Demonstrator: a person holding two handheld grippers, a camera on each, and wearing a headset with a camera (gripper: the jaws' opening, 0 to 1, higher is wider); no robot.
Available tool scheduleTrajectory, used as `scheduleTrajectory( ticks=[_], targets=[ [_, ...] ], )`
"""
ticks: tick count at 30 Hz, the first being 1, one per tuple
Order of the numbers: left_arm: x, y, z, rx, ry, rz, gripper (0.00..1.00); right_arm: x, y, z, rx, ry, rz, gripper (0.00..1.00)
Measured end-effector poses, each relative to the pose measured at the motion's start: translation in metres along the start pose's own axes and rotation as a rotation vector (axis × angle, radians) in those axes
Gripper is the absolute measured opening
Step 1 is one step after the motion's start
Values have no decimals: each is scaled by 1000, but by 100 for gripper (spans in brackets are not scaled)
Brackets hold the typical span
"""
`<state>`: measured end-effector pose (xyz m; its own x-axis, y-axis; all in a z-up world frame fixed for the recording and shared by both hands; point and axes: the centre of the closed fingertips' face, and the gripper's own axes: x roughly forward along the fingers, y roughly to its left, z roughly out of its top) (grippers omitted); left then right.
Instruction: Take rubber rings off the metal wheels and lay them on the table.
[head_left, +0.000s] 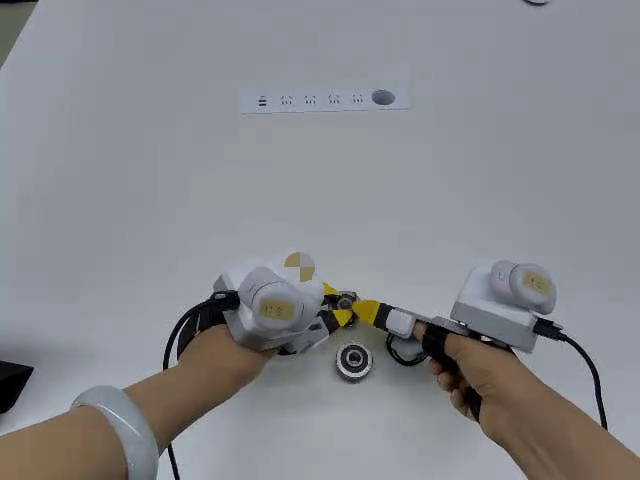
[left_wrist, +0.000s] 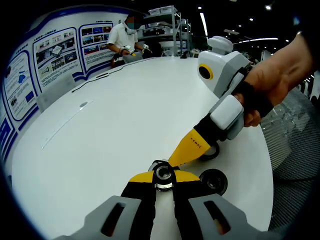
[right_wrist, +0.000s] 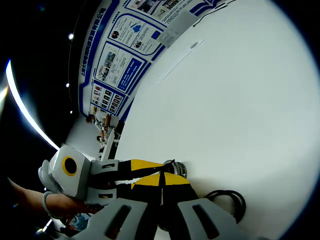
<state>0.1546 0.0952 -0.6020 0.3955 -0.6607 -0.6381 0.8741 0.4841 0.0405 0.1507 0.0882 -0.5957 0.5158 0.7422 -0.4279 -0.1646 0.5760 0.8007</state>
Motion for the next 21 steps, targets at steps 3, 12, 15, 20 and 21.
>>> scheduleTrajectory(
  ticks=[3, 12, 15, 20, 21],
  targets=[
    [0, 0, 0, 1, 0, 0, 12, -2, 1, 1, -3, 1, 4, 2],
    [0, 0, 0, 4, -1, -1, 12, -4, 8, -1, 8, 1, 39, 2],
    [0, 0, 0, 6, -1, -2, 12, -6, 11, 3, 37, -29, 60, 2],
    [0, -1, 0, 19, -4, -5, 13, -6, 4, 1, 35, -17, 20, 2],
    [0, -1, 0, 20, -6, -5, 13, -5, 3, 1, 33, -17, 17, 2]
  ],
)
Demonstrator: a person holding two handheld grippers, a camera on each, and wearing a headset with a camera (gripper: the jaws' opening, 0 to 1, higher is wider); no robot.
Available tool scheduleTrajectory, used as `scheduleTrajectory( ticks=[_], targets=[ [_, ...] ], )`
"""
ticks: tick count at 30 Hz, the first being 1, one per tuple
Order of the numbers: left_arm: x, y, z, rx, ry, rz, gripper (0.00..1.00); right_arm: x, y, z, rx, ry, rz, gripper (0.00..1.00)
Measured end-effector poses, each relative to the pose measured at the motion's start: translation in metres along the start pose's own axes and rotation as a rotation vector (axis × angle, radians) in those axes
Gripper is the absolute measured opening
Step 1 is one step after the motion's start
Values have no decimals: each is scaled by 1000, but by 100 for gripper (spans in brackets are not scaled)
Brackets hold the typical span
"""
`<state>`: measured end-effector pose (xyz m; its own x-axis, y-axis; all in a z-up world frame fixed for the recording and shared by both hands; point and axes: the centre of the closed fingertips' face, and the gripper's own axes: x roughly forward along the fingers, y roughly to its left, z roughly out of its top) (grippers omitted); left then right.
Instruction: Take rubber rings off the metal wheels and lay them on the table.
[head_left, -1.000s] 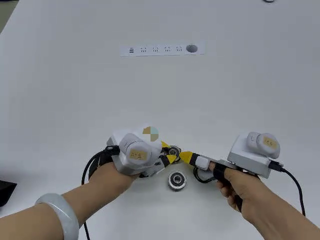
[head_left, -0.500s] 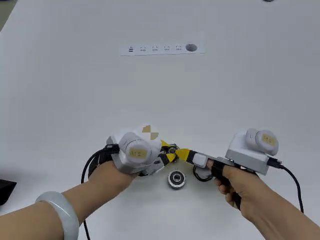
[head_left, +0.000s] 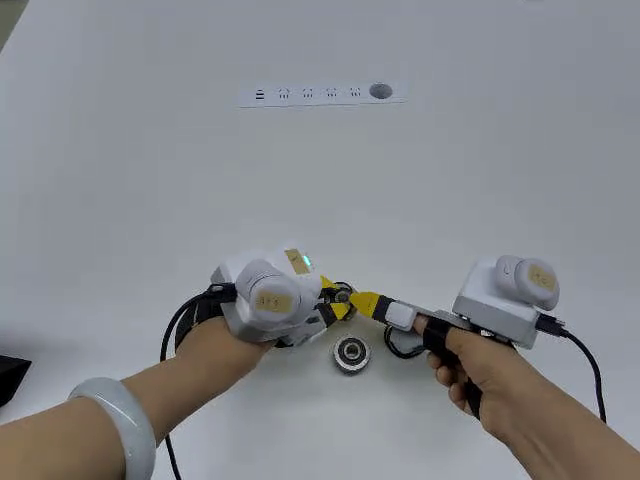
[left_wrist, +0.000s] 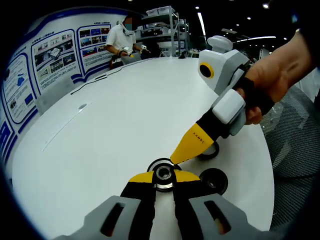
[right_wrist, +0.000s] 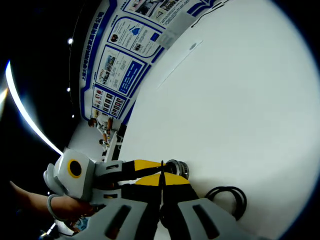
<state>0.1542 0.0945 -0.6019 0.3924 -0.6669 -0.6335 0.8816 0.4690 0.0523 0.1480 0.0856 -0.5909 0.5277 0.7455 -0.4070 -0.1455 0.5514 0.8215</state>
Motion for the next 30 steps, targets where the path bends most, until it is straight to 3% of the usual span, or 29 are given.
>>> scheduleTrajectory(
  ticks=[8, 19, 24, 30],
  targets=[
    [-1, -2, 4, 27, -20, -7, 15, 0, -6, -1, 2, -1, -28, 2],
    [-8, -3, 9, 44, -60, 7, 21, 2, -7, 1, 5, -1, -29, 2],
    [-10, 2, 9, 36, -66, 37, 37, 4, -5, 0, 2, 5, -21, 2],
    [-13, 3, 9, 24, -79, 45, 43, 3, -1, 0, 3, 4, -10, 2]
  ],
)
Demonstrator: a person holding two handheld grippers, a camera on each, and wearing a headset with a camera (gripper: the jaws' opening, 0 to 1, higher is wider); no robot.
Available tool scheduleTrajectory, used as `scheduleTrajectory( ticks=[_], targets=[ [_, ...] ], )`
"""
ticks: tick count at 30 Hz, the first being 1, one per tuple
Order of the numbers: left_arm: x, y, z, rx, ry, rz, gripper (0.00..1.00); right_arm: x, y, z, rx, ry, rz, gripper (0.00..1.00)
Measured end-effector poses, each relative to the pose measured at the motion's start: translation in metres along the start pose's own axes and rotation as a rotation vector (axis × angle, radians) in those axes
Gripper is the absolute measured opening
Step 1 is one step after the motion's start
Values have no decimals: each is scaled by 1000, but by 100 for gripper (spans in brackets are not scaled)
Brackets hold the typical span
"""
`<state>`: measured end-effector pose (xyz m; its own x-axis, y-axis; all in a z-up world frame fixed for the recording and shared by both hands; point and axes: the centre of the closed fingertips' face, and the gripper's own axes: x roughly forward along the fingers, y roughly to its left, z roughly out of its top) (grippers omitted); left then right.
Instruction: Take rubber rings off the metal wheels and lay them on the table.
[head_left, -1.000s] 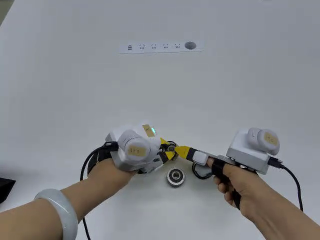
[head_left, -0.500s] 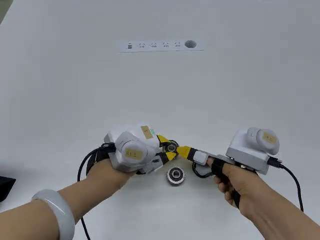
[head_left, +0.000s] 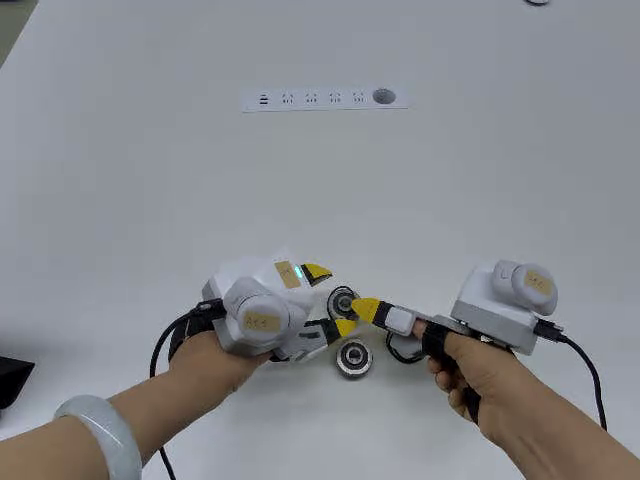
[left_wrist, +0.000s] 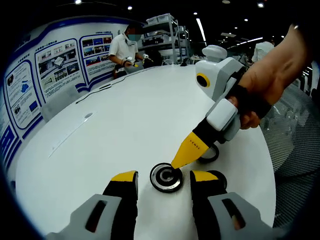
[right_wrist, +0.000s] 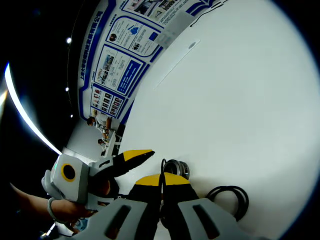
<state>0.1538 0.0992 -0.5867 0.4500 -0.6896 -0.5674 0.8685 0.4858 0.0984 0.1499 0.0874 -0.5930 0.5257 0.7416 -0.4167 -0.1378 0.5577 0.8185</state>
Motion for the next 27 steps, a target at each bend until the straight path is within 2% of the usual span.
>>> scheduleTrajectory(
  ticks=[4, 8, 17, 22, 27],
  targets=[
    [-2, 0, 1, -10, -10, 7, 50, -1, 4, 0, 2, -4, 12, 2],
    [-4, 0, 2, -20, -26, 9, 54, -3, 10, 2, 2, -11, 26, 2],
    [-6, 2, -1, -34, -29, 19, 61, -15, 22, 2, 5, -29, 49, 2],
    [-7, 0, -2, -44, -34, 13, 62, -22, 19, -2, 21, -38, 50, 2],
    [-9, -4, 2, -59, -59, 5, 62, -29, 16, -7, 39, -48, 42, 2]
  ],
)
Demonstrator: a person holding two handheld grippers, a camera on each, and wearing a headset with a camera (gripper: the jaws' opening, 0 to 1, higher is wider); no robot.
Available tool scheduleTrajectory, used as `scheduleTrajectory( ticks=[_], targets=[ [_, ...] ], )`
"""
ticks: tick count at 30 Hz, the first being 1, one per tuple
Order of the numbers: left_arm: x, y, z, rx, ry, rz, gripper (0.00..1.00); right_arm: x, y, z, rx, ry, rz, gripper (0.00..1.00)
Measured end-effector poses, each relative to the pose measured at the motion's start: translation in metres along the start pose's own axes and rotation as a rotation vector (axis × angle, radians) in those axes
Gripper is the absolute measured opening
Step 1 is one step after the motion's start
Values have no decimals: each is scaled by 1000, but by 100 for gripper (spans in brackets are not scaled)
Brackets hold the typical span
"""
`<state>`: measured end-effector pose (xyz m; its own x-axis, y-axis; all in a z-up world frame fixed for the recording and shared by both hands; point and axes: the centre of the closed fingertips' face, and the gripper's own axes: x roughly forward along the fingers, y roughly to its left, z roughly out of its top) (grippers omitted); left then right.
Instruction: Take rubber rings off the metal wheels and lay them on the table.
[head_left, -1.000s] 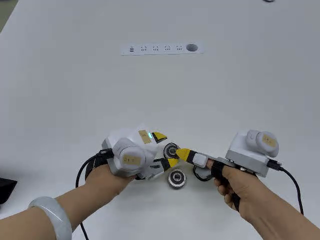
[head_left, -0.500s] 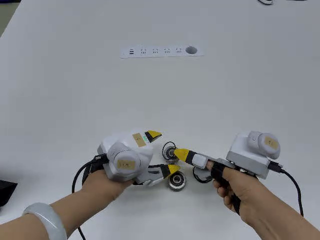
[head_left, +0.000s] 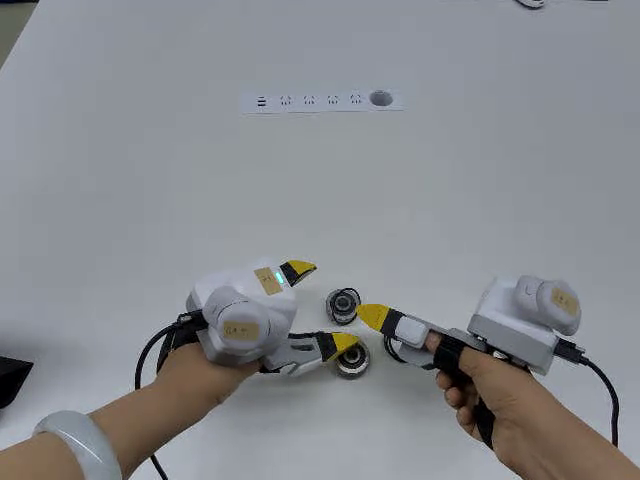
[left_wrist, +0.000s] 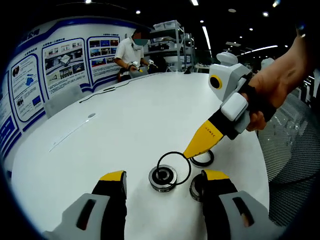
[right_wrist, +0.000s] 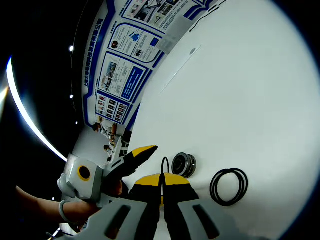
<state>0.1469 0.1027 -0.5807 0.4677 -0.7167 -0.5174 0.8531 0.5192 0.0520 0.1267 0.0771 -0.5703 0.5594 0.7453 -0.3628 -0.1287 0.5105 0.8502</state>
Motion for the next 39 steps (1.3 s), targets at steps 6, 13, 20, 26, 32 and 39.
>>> scheduleTrajectory(
  ticks=[6, 13, 20, 26, 32, 39],
  targets=[
    [-2, -3, -1, -5, -2, -9, 61, -16, -7, 1, 18, -25, -16, 2],
    [-4, -4, -7, -18, 5, -9, 61, -34, -25, 0, 44, -46, -56, 2],
    [-6, -5, -9, -24, 13, -9, 60, -44, -37, 1, 54, -60, -85, 2],
    [-7, -5, -11, -25, 17, -8, 58, -49, -49, 2, 52, -63, -122, 2],
    [-8, -5, -14, -28, 19, -9, 58, -50, -54, -1, -5, -37, -167, 5],
    [-10, -6, -17, -33, 23, -12, 58, -50, -56, -8, -204, 45, -228, 14]
  ],
)
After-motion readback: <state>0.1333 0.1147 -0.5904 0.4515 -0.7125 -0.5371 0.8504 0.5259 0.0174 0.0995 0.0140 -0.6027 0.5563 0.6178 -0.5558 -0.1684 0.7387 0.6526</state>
